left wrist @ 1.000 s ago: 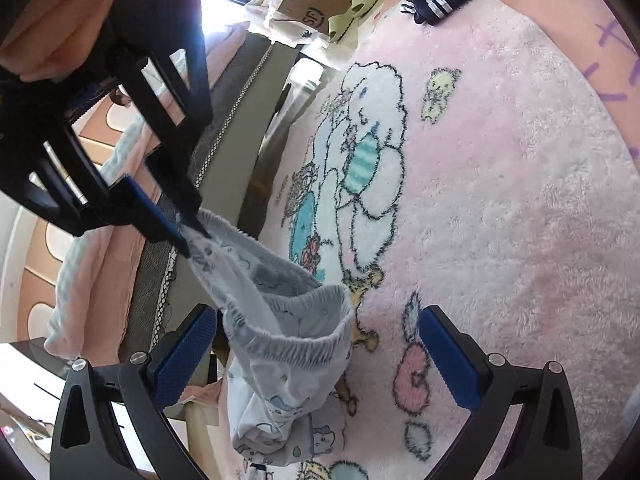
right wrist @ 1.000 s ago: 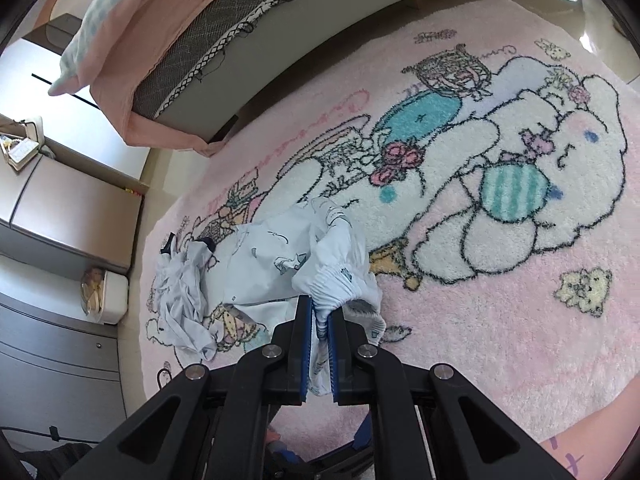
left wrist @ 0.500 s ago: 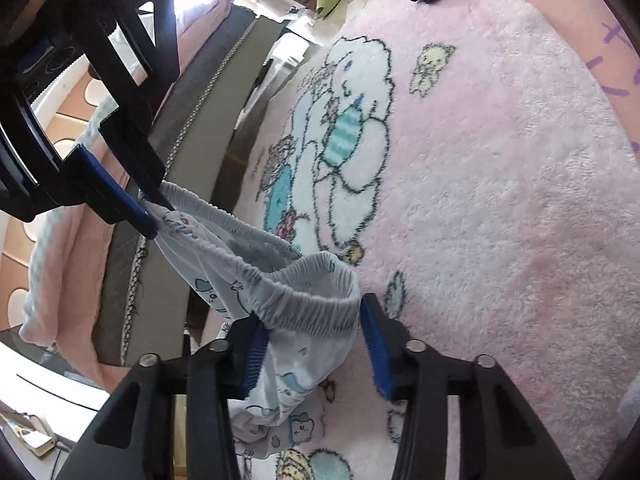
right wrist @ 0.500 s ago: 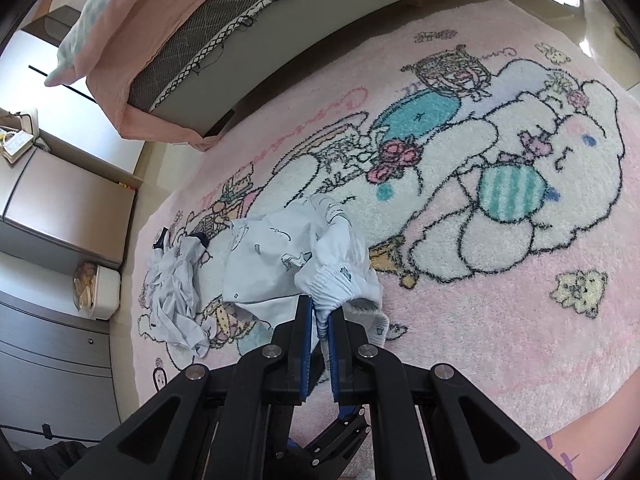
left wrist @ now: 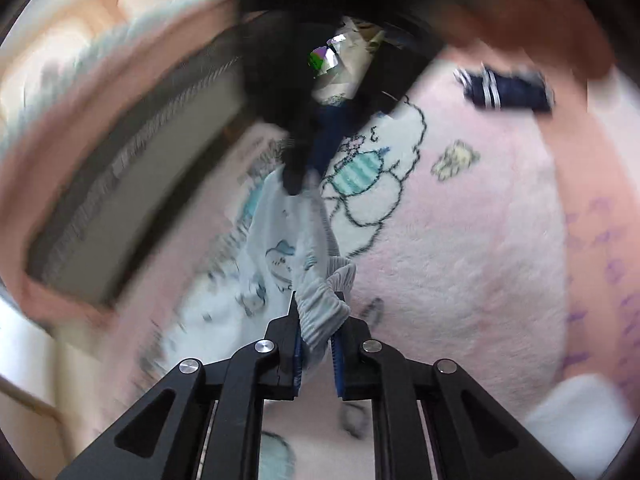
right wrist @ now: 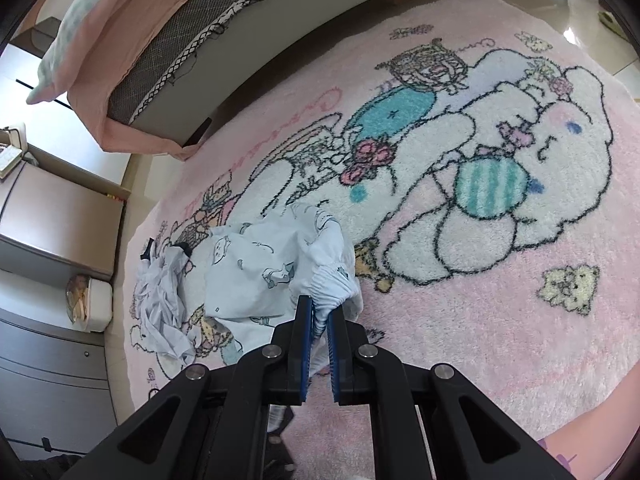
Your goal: Fold clothes
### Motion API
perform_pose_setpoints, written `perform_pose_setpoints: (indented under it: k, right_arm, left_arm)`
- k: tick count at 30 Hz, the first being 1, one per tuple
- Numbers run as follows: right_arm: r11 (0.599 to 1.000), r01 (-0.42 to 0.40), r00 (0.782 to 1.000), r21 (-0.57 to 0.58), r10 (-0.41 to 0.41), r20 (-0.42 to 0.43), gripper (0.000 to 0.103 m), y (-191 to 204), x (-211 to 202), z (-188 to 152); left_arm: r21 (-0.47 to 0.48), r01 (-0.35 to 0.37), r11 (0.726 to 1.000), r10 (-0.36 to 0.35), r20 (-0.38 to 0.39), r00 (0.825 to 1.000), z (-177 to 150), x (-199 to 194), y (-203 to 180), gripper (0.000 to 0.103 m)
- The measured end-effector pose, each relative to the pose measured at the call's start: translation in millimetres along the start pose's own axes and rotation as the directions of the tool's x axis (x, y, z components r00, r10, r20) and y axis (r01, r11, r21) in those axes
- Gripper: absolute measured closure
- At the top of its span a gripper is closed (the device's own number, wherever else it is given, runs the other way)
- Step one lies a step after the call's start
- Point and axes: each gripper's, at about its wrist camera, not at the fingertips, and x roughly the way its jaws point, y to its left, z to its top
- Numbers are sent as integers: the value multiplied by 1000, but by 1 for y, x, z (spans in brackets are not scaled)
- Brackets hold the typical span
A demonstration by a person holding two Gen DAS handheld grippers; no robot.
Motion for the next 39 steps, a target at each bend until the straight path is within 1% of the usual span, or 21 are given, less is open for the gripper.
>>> perform_pose_setpoints:
  k: [1,2,4,6,7,8,9,11,13,17,19,22,23,26,29,32,34,35,37,38,39]
  right_arm:
    - [1000,-5,1000,-1,5,-1,96,0,2,-1]
    - [1000,-7,1000,-2,7,-1,96,0,4,-2]
    - [1000,3,1000,-6,-3,-1,86,0,7,-3]
    - [999,29,1000,-16,-29,6,66,0,8,-4]
    - [999,44,999,-22,-44,16,60,0,7,-4]
    - [998,56,998,-27,-55,27,49,-1,6,-3]
    - [998,64,997,-30,-62,39,41,-2,3,-3]
    - [995,89,993,-36,-86,76,36,-6,-2,-4]
    - [993,114,988,-41,-109,109,35,-12,-6,-6]
    - [987,151,982,-53,-144,125,34,-23,0,-17]
    - [977,191,976,-92,-179,122,34,-23,8,-25]
    - [947,265,962,-183,-246,118,34,-17,25,-40]
    - [938,276,960,-208,-258,112,34,-15,33,-45]
    - [951,243,970,-193,-233,73,34,-22,52,-52]
    - [971,196,981,-136,-192,41,34,-29,70,-56]
    - [965,220,975,-141,-219,25,34,-26,81,-60]
    - [961,219,976,-168,-217,29,34,-21,85,-62]
    - [956,222,975,-194,-217,44,35,-17,85,-64]
    - [923,254,967,-290,-231,109,35,-6,84,-70]
    - [893,281,958,-352,-241,153,35,1,84,-75]
    - [848,325,944,-420,-263,199,35,7,86,-81]
  left_arm:
    - [-72,55,996,-56,-4,998,0,-3,13,93]
    - [-143,99,985,-101,-7,995,0,-4,25,93]
    - [-282,180,943,-189,-5,982,-2,-5,51,93]
    - [-323,182,929,-193,0,981,-5,-6,64,93]
    - [-341,182,922,-193,3,981,-7,-7,71,93]
    - [-359,182,916,-192,6,981,-8,-8,77,93]
    - [-366,180,913,-191,7,982,-9,-9,81,93]
    - [-378,187,907,-196,16,980,-10,-14,90,93]
    - [-391,198,899,-204,28,979,-10,-19,97,93]
    - [-417,226,880,-230,42,972,-7,-24,107,93]
    - [-415,216,884,-220,39,975,-5,-24,109,93]
    - [-411,206,888,-210,35,977,-3,-23,111,93]
    - [-411,204,889,-208,36,977,-3,-23,112,93]
    - [-407,198,892,-202,35,979,-3,-26,112,93]
    - [-406,196,892,-202,28,979,-4,-26,113,93]
    - [-407,189,894,-198,19,980,-4,-29,115,93]
    - [-408,187,894,-197,16,980,-4,-30,116,93]
    - [-409,183,894,-194,13,981,-4,-31,118,93]
    - [-410,175,895,-188,7,982,-5,-32,121,93]
    - [-410,170,896,-185,4,983,-5,-32,122,93]
    - [-410,166,897,-182,1,983,-5,-33,124,93]
